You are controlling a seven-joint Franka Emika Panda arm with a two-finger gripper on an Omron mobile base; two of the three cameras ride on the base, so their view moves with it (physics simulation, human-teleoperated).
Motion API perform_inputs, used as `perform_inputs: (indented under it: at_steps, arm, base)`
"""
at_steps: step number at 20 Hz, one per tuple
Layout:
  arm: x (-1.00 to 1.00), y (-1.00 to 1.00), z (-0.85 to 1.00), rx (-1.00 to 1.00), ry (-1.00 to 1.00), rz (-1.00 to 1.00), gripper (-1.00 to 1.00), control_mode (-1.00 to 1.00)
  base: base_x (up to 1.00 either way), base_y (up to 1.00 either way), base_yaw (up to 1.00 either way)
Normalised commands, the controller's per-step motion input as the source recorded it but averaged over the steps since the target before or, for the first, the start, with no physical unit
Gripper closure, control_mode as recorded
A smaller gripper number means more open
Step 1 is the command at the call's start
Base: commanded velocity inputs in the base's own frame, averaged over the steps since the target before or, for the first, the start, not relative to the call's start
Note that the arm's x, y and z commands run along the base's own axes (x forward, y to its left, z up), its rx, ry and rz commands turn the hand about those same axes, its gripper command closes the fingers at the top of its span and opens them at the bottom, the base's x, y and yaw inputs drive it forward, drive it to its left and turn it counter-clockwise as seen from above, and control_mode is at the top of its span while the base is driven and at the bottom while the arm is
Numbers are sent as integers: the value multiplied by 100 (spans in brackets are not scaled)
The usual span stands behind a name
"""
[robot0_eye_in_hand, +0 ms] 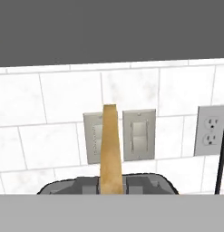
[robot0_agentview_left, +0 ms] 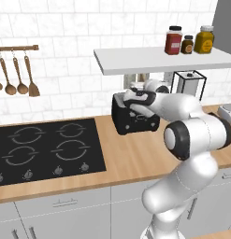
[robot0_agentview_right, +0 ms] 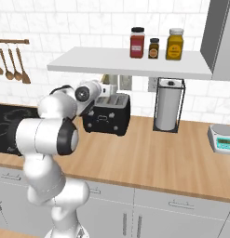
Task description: Start the toaster. Once the lever pops up, take the bread to the plate on the dining counter.
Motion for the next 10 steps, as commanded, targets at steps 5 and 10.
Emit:
perform_inputs:
  at_steps: [5,10]
  arm:
    - [-56,-20,34,0,-1,-2,100,-100]
    - [-56,-11,55,0,12,-5,100,-100]
  base:
    - [0,0,0]
    - [0,0,0]
